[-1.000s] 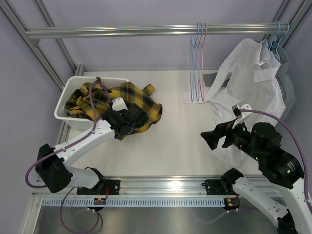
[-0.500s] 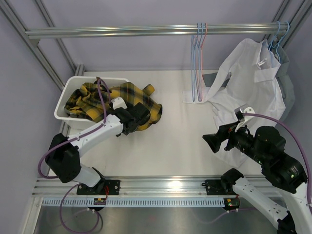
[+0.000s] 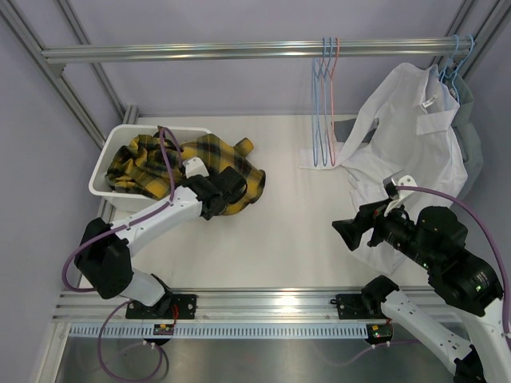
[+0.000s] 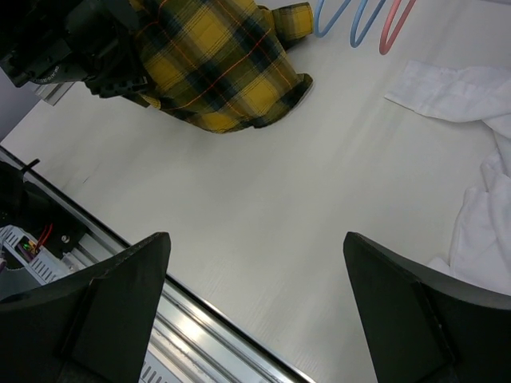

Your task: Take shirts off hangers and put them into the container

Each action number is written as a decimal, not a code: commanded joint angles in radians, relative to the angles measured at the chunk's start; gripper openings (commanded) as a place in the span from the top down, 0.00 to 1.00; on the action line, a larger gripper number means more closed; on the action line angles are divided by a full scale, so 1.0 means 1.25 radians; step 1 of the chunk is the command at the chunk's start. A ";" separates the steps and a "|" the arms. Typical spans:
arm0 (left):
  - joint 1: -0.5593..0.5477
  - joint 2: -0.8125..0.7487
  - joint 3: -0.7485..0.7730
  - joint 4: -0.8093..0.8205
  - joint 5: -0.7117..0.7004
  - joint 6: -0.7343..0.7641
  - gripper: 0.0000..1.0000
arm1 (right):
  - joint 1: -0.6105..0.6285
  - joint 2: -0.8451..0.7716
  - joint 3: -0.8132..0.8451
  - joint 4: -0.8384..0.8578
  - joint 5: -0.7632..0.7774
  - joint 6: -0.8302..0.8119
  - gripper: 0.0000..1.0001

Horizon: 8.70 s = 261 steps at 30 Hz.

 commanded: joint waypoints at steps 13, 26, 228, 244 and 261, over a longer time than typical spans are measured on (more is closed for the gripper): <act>0.006 -0.139 0.189 -0.129 0.034 0.155 1.00 | -0.001 0.040 0.018 -0.006 -0.019 -0.014 0.01; 0.307 -0.149 0.331 -0.070 0.205 0.472 0.96 | -0.001 0.056 0.026 0.023 -0.021 0.031 0.01; -0.028 -0.035 -0.103 0.334 -0.145 0.063 0.31 | -0.001 0.071 -0.008 -0.001 -0.063 0.052 0.01; -0.027 0.038 -0.061 0.317 -0.205 0.083 0.73 | -0.001 0.061 -0.001 -0.002 -0.079 0.050 0.01; 0.007 -0.082 0.249 0.035 -0.108 0.291 1.00 | -0.001 0.074 0.010 -0.011 -0.066 0.052 0.00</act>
